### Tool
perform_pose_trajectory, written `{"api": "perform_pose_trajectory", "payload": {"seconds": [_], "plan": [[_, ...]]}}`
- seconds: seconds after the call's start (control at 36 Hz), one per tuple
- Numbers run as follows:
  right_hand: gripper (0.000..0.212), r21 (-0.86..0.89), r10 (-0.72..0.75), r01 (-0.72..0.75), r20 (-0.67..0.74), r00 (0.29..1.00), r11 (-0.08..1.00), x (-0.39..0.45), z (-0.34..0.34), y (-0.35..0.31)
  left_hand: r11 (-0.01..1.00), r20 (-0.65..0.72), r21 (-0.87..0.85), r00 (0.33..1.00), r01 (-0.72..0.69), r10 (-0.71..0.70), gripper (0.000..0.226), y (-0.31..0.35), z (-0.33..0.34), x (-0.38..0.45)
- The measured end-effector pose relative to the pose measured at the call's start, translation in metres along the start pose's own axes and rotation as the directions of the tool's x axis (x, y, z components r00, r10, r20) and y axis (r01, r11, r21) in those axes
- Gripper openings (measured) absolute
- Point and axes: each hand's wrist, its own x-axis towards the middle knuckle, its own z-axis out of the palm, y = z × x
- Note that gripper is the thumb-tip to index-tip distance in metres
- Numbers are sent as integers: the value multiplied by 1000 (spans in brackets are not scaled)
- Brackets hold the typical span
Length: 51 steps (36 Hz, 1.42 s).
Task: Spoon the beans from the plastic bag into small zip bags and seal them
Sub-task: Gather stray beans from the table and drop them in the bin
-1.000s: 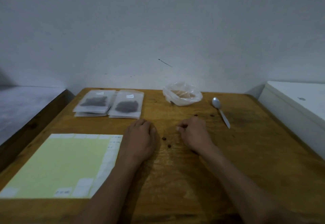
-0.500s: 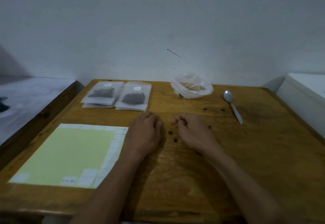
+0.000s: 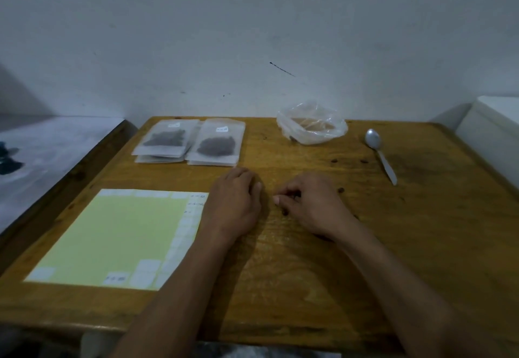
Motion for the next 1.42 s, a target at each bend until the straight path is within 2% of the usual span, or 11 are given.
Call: {"api": "perform_pose_trajectory", "payload": {"seconds": [0.17,0.25,0.39,0.47,0.53,0.58,0.64,0.72,1.11,1.31,1.42], "plan": [[7,26,48,-48,1,999,999,3,3,-1,1000,-2,-2,1000,-5,5,31,0,0,0],[4,324,158,-157,21,987,933,-1,-4,2,1000,9,-1,1000,-3,3,33,0,0,1],[9,918,284,-390,355,891,76,-4,-21,4,1000,31,1,1000,0,0,32,0,-1,2],[13,927,293,-349,375,880,-138,-3,-21,5,1000,35,5,999,8,-8,33,1,-1,2],[15,935,345,-355,339,875,-20,-3,-19,2,1000,33,6,999,8,-8,33,1,-1,1],[16,857,397,-381,234,888,346,-5,-17,0,1000,29,10,1000,9,-9,32,2,-2,1],[17,592,355,-336,89,930,732,-8,-15,-2,1000,26,11,999,18,-19,32,3,-2,0],[14,221,163,-169,44,986,960,-16,-14,-5,1000,21,4,1000,15,-15,33,2,-1,0],[25,209,193,-205,76,978,956,-26,-14,-9,999,66,23,997,49,-50,36,9,-7,-2],[14,886,381,-373,256,888,275,-35,-58,12,999,104,44,994,31,-36,33,15,-7,2],[19,773,496,-349,51,867,530,-41,-73,35,999,119,19,992,34,-36,34,39,0,2]]}}
